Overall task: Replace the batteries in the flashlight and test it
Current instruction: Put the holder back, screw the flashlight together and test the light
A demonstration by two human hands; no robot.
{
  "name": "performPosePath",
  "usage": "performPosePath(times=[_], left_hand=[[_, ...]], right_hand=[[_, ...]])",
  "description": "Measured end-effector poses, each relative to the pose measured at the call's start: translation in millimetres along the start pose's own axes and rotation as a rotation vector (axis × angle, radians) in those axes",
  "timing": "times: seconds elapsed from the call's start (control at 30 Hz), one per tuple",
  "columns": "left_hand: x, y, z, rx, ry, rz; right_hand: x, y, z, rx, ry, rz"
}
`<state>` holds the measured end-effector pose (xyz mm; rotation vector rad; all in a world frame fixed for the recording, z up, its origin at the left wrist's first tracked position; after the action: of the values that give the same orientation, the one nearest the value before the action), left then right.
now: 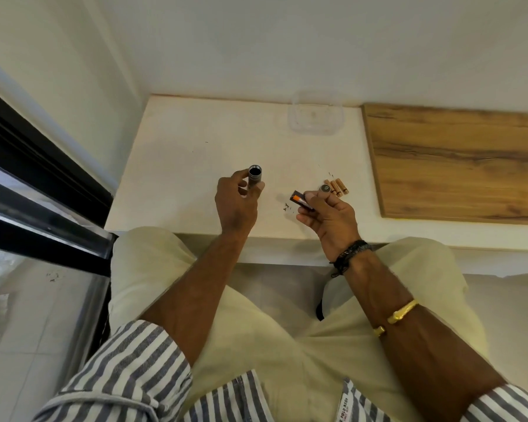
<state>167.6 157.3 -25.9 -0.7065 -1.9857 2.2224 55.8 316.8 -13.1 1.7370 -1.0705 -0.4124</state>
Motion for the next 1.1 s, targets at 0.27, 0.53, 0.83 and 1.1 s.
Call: performPosePath(times=[0.27,0.53,0.83,1.1], left_hand=[[2,-20,-25,0.265,0.192,0.06],[4,-22,-45,0.355,0.357,0.325],[4,-21,-49,0.407,0.463,0.492],[4,-25,-49,0.441,0.447,0.498]], right_hand=[[-1,0,0,-0.144,-0.103,-0.091],[-16,2,0,-0.266,-0.285,-0.15],[-18,11,-10,-0.342,-0.305,-0.125],[-7,5,-15,-0.428,-0.278,-0.332]])
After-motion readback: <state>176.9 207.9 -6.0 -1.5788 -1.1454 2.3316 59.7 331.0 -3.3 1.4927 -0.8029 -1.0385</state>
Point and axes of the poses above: each hand's wrist, its own z-axis towards the middle knuckle, its own x-axis out of the palm, y = z × x, the point moved 2 cm from there along z, towards the middle knuckle, and after that the axes turned 9 degrees about -z, right-handed, at the moved point
